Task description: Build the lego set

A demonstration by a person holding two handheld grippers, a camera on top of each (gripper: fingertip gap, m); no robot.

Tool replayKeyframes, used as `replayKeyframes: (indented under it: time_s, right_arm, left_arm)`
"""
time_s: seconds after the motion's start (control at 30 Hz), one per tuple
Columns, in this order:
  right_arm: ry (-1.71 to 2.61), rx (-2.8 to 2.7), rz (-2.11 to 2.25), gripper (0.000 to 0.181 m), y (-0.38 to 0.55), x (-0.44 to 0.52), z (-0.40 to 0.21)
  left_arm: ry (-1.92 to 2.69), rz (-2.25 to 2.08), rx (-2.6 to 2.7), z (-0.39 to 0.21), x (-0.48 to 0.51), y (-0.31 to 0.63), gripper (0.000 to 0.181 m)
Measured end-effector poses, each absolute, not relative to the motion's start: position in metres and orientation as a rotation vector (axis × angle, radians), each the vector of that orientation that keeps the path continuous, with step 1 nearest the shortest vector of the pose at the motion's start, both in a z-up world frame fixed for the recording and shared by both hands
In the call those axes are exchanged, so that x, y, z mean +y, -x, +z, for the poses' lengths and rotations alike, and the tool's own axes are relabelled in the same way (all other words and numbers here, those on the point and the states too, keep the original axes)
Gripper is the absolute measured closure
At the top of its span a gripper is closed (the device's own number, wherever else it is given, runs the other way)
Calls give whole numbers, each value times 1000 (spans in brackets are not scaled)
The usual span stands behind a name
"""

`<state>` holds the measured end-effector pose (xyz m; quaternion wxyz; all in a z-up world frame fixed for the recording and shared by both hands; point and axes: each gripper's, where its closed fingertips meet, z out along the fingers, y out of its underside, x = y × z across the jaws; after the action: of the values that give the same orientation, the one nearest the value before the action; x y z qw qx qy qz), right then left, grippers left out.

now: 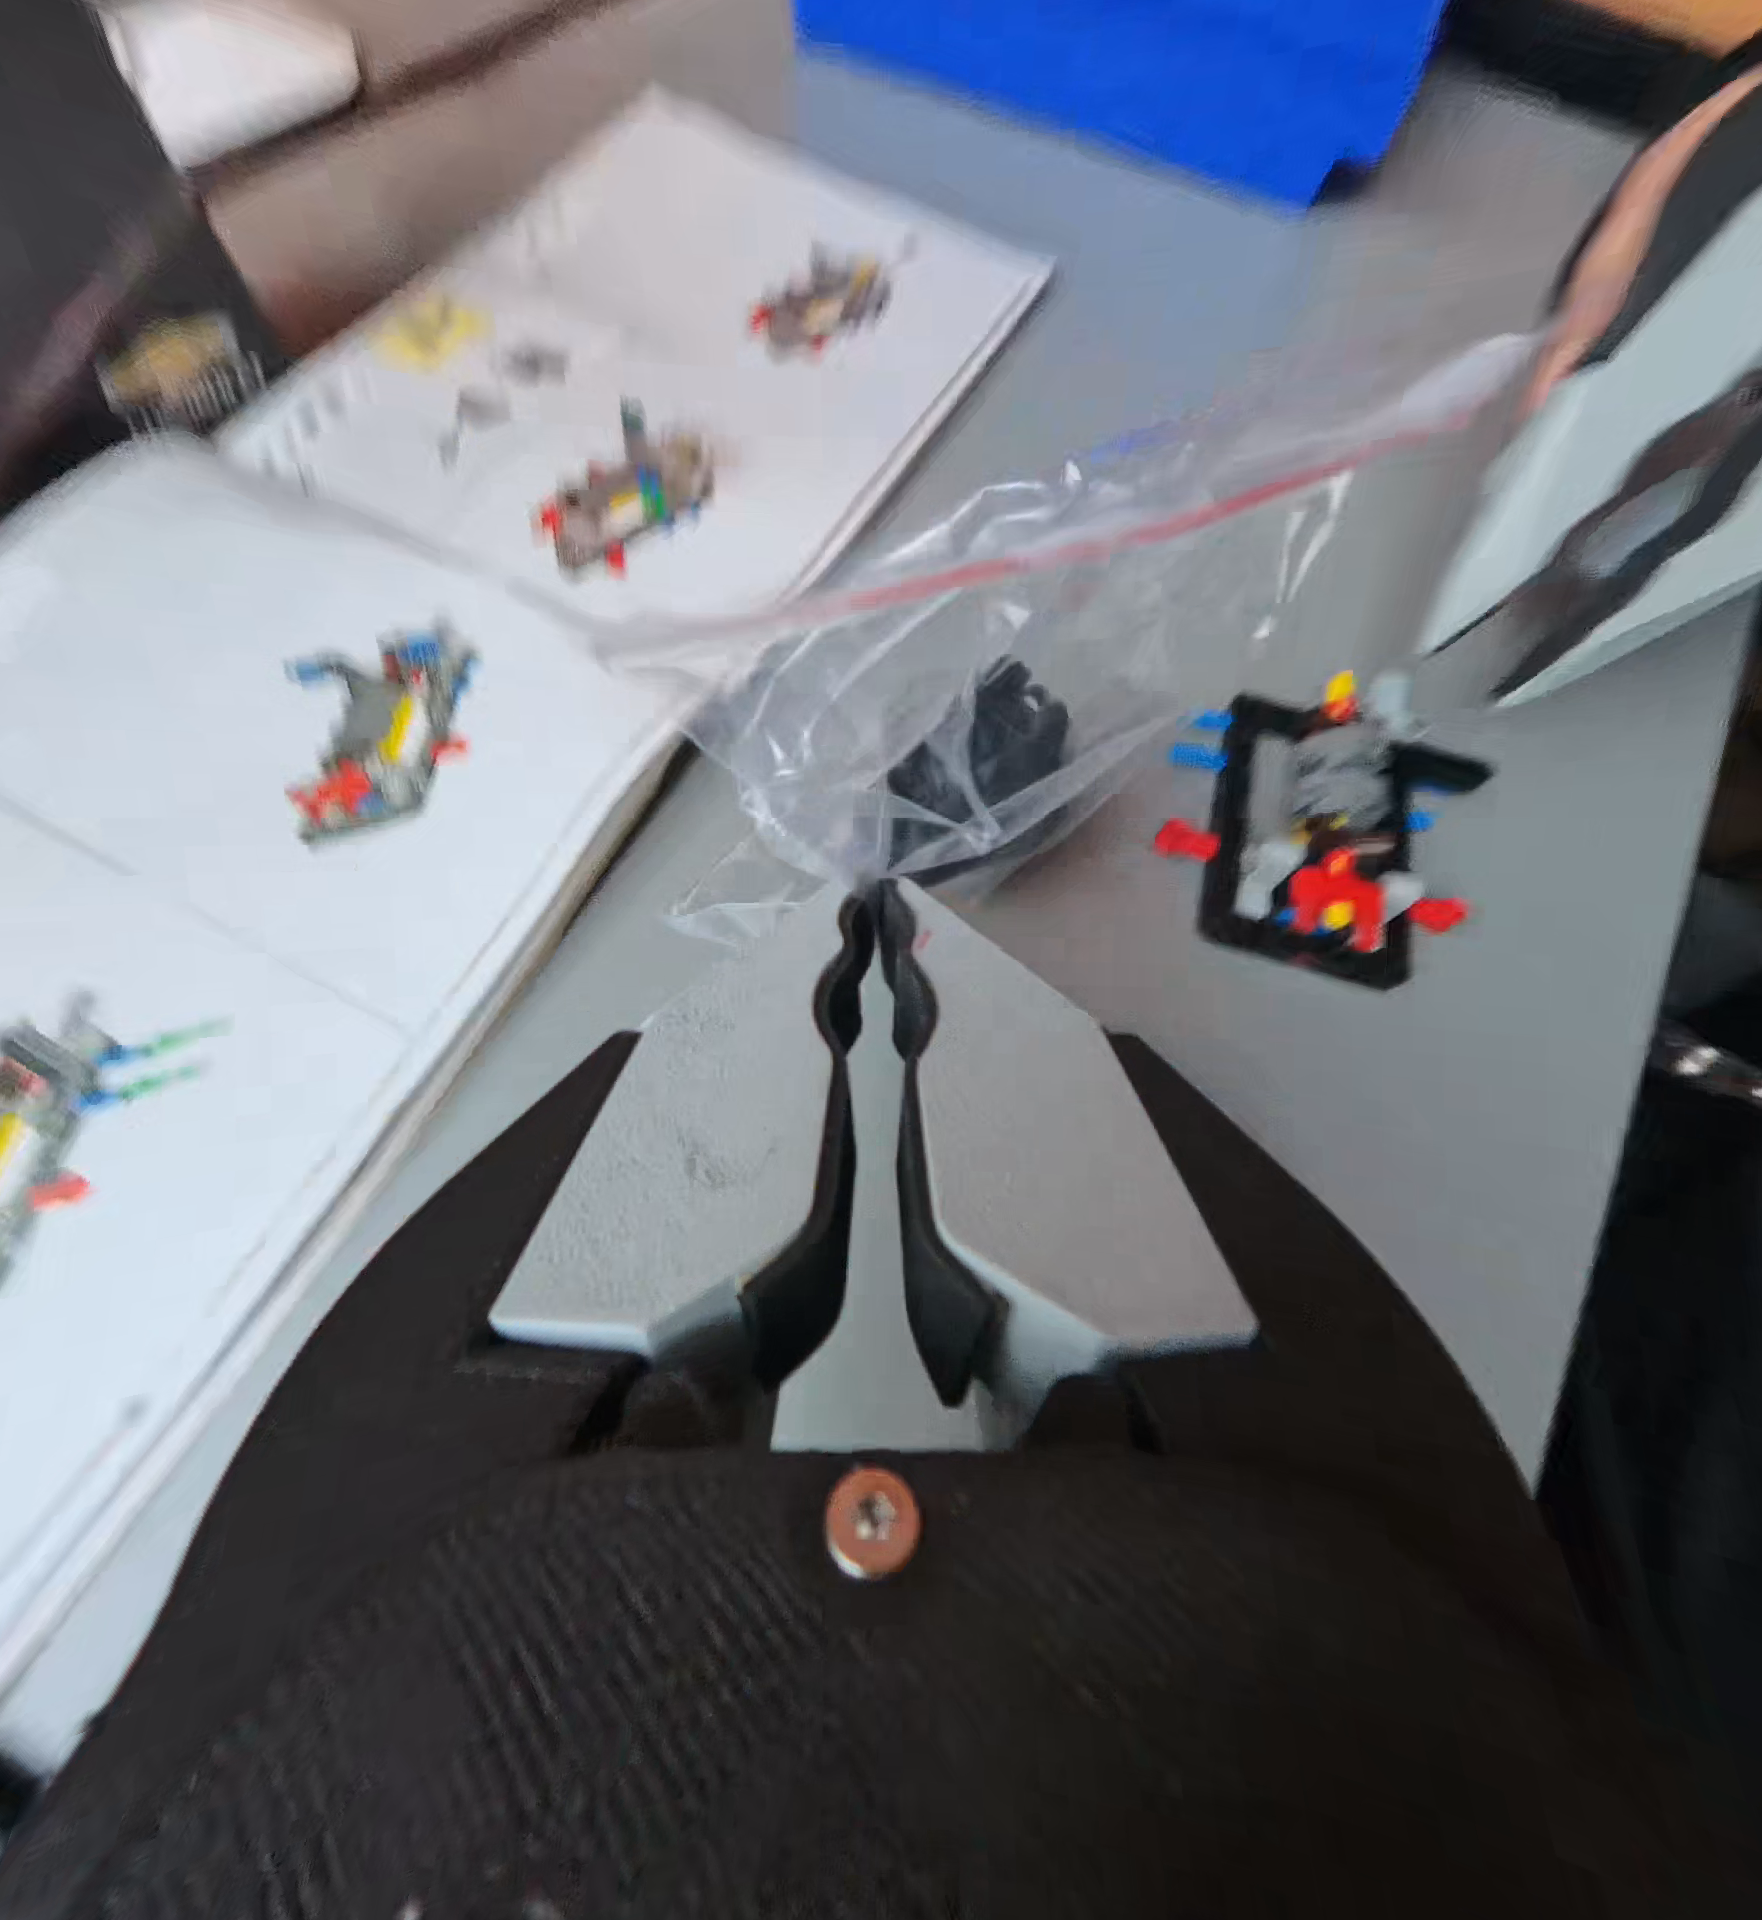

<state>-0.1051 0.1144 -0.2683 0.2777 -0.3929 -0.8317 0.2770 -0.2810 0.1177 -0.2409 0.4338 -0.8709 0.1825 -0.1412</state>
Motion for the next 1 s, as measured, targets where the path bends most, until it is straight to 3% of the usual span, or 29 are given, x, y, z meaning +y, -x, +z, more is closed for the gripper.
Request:
replayKeyframes:
  time_s: [0.07,0.13,0.23,0.3,0.37,0.43,0.53,0.7,1.0]
  right_arm:
    - [1048,-2237,725,165,105,113,-268]
    - [1039,-2231,715,167,104,113,-265]
    - [1043,-2215,731,169,103,114,-262]
    - [1049,-2218,737,169,104,115,-263]
    - [1049,-2227,720,169,103,115,-265]
    - [1039,-2225,713,170,103,115,-264]
    - [1045,-2223,734,171,103,115,-264]
    - [1050,-2235,713,171,103,116,-267]
    - [1060,-2222,729,171,104,117,-266]
  left_arm:
    - [2231,-476,385,-271,118,282,181]
    - [2121,-587,379,-247,119,268,181]
    - [2064,-364,510,-213,117,262,181]
    - [2216,-231,542,-250,117,275,181]
    - [2188,-386,443,-260,119,278,181]
    - [2156,-550,434,-239,111,267,181]
    - [2086,-316,544,-205,108,264,181]
    - [2327,-397,587,-275,97,259,181]
    - [2339,-254,613,-286,77,275,181]
